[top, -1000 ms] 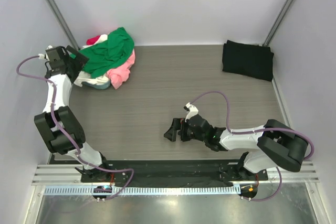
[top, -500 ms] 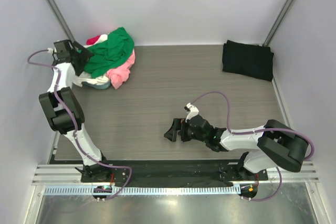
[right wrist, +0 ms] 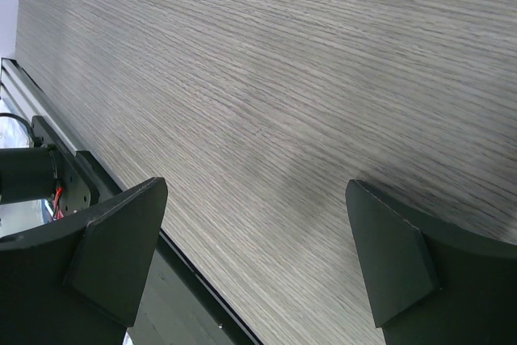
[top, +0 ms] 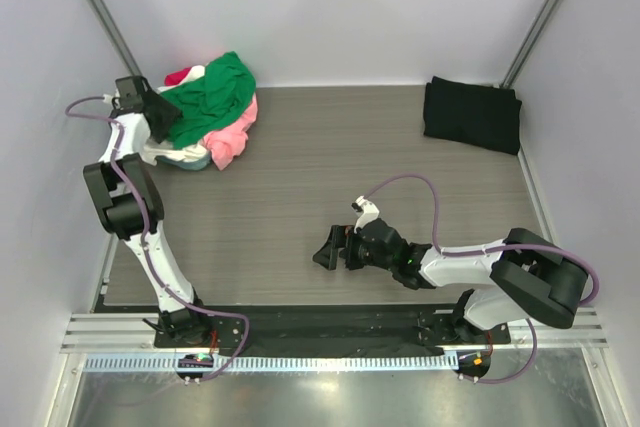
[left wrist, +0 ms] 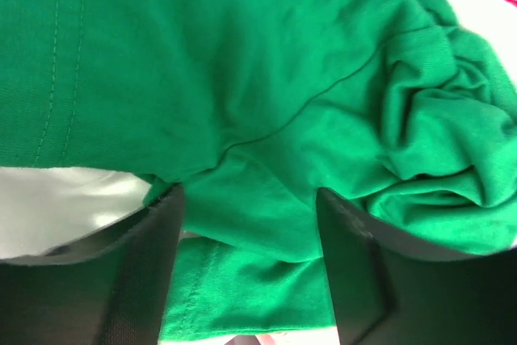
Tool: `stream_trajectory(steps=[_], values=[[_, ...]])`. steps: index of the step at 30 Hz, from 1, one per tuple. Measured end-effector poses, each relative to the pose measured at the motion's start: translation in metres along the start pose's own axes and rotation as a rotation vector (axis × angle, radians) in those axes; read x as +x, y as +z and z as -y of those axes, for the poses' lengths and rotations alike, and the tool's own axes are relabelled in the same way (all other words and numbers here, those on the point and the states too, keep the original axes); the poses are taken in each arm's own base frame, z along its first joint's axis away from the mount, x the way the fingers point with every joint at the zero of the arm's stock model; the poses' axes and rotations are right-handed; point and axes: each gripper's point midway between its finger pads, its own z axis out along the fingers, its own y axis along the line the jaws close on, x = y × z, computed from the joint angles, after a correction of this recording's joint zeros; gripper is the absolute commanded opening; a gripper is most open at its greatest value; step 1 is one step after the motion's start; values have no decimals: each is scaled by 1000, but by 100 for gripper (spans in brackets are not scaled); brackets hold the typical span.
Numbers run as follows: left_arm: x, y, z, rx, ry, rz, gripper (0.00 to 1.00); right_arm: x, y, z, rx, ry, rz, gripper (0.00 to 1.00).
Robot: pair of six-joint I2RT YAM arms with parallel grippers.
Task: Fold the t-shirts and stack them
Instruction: Grab the tshirt from the pile
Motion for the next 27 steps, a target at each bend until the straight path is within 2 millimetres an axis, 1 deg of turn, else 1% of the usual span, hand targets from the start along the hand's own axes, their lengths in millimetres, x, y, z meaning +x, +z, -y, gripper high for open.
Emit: stream_trajectory(steps=[1, 3, 4, 5, 7, 11, 12, 14, 15, 17, 19, 22, 26, 27], values=[[1, 1, -1, -3, -1, -4, 47, 0, 0, 1, 1, 1, 1, 100], [3, 3, -2, -8, -5, -11, 33, 0, 0, 0, -2, 4, -2, 100], [3, 4, -2, -8, -5, -14, 16, 0, 0, 0, -4, 6, -4, 100], [3, 4, -1, -5, -9, -16, 9, 0, 0, 0, -5, 7, -6, 100], [0, 5, 2, 4, -5, -16, 0, 0, 1, 0, -9, 11, -8, 100], [-7, 2, 13, 36, -3, -8, 0, 0, 2, -1, -15, 13, -7, 100], [-9, 1, 16, 44, -3, -5, 9, 0, 2, -1, -16, 13, -8, 100], [-10, 0, 18, 46, -1, -1, 35, 0, 2, -1, -17, 13, -8, 100], [-10, 0, 17, 38, 1, 2, 57, 0, 2, -2, -18, 14, -8, 100], [-9, 1, 9, 1, -5, 7, 68, 0, 2, -2, -19, 15, -8, 100], [-7, -1, -3, -58, -5, 15, 79, -1, 2, -2, -19, 17, -9, 100], [-4, -8, -19, -130, -1, 26, 80, -1, 2, -2, -19, 18, -9, 100], [-4, -11, -25, -167, 2, 27, 78, -1, 2, -1, -19, 19, -9, 100], [-4, -11, -26, -170, 2, 26, 76, -1, 2, -1, -19, 19, -9, 99]])
